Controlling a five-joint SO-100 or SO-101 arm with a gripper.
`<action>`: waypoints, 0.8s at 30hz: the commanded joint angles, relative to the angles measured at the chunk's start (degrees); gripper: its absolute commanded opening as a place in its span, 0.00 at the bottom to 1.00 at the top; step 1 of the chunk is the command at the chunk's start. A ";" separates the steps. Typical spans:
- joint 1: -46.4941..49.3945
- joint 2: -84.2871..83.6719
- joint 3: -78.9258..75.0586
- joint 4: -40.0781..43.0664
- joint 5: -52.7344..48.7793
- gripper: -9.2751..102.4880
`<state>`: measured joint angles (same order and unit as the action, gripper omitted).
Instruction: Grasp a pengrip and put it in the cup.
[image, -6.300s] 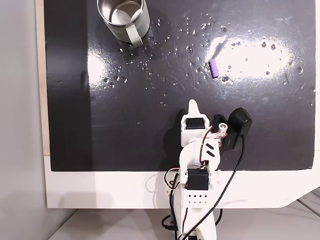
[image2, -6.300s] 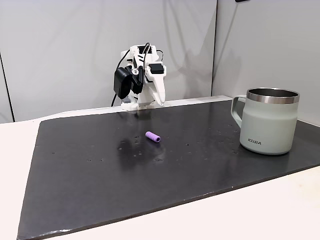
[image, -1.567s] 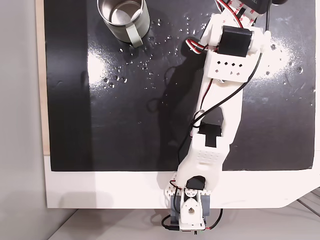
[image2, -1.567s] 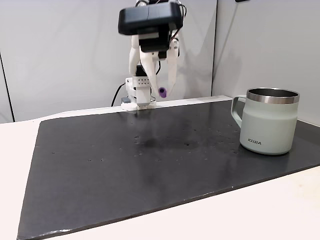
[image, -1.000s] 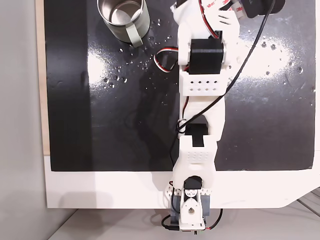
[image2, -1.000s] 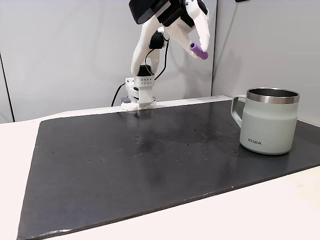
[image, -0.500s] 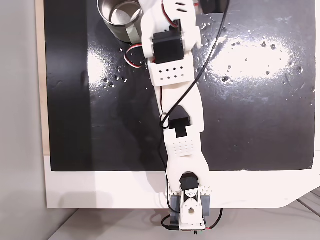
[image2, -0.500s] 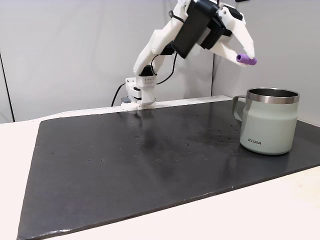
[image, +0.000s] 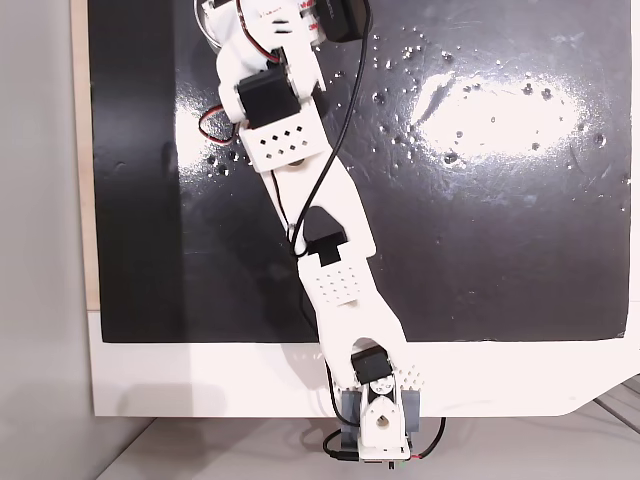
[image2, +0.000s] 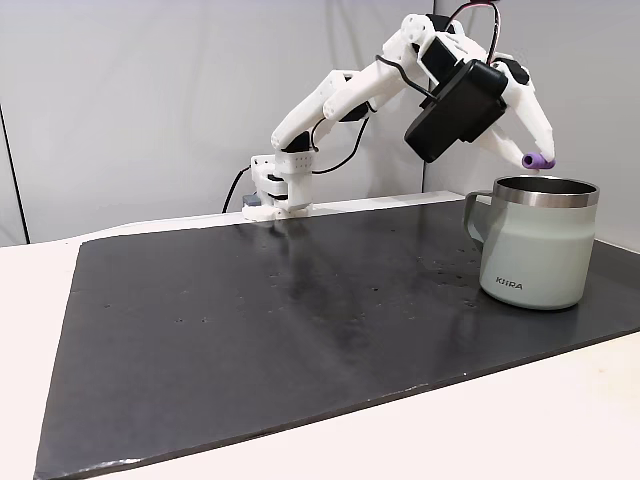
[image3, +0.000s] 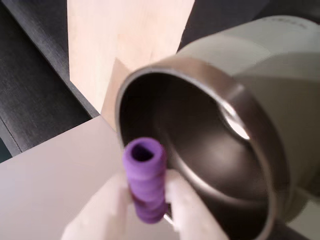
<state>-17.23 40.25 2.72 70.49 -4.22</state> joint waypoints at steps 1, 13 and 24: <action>-0.53 0.35 -2.99 -1.32 0.26 0.08; -2.20 -0.62 -3.52 0.26 0.26 0.22; -2.55 -0.44 -4.04 1.76 0.18 0.25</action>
<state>-20.48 38.58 2.20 72.16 -4.22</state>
